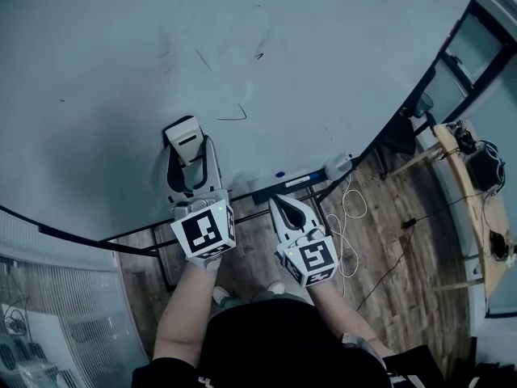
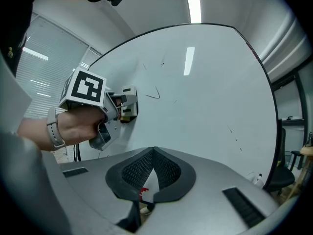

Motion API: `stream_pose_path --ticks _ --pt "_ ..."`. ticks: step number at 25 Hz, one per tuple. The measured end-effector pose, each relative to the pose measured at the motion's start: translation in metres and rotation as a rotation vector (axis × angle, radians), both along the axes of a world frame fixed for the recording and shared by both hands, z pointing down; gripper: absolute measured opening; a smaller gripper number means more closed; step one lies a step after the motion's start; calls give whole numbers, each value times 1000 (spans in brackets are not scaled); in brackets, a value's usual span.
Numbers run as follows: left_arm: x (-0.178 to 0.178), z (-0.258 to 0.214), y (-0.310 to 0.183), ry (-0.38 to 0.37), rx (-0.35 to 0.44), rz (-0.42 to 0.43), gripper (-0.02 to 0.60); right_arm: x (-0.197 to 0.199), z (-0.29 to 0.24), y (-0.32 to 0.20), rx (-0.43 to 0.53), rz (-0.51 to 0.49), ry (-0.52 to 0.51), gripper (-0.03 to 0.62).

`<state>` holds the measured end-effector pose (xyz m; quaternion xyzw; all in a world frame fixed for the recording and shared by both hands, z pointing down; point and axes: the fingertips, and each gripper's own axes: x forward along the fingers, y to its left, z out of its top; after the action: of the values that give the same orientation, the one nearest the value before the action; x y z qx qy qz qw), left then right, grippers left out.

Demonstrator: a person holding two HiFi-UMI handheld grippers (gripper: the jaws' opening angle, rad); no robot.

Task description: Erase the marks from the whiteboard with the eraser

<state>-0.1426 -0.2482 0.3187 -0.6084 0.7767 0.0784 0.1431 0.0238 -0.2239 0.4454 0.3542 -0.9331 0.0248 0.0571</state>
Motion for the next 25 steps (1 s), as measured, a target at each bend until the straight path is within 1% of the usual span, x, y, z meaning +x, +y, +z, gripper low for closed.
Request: stream_pose_path --ticks 6,9,11,14,17,21,25 --pt "41 -3 -23 -32 -5 64 247 30 -2 -5 3 47 0 26" --pt "71 -6 -38 -81 -15 125 248 48 -2 -9 3 81 -1 26" --pt "86 -9 -46 -97 -14 145 248 59 -1 -10 2 102 1 26" --pt "92 -11 -50 -90 -9 125 248 75 -1 -11 4 127 5 26" --pt "94 -13 -50 -90 -18 127 248 87 -3 -13 6 147 2 26" --pt "98 -20 -52 -98 -27 145 247 85 -7 -11 13 139 -2 26" --pt "104 -38 -56 -113 -21 164 247 80 -9 -7 20 127 -6 26"
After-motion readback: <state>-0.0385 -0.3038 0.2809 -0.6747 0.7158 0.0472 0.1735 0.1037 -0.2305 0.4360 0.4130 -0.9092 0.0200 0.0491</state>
